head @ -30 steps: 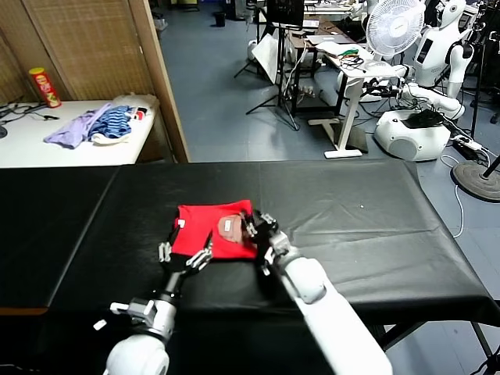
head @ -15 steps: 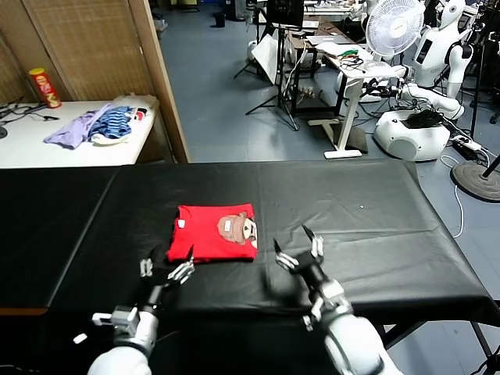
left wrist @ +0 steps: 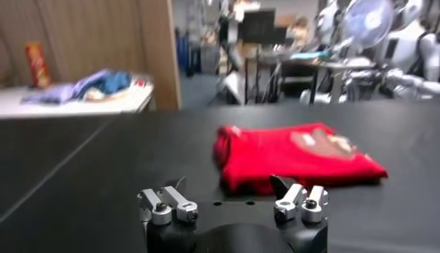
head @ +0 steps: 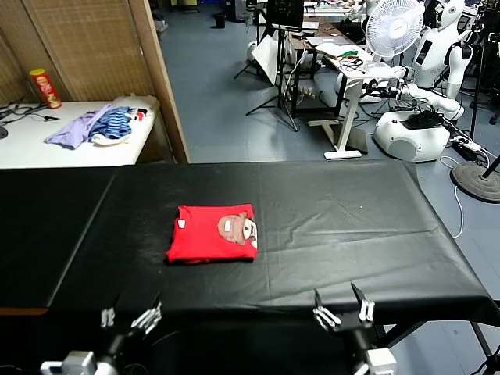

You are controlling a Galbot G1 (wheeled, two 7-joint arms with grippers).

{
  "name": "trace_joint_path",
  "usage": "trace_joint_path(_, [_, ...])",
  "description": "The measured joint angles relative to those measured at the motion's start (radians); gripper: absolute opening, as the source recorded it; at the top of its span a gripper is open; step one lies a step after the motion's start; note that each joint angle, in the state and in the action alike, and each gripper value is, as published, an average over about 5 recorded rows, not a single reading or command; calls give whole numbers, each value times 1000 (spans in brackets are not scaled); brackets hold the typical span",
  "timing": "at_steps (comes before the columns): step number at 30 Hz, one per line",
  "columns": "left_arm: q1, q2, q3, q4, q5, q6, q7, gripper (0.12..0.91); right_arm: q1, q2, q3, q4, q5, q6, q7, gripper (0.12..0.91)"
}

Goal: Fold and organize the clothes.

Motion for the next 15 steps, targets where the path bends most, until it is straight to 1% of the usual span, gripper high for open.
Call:
trace_joint_path(3, [46,-4,-12,-42,-9,42,-11,798,-36,1,11,30,18,-44,23,798])
trace_joint_path(6, [68,-8,-14,-67,-8,64,-14,798,-54,2,17,44,30,-62,27,798])
trace_joint_path(15, [85,-11,-19,-83,-6,64,-14,798,-74,3,22,60,34,-73,28,798])
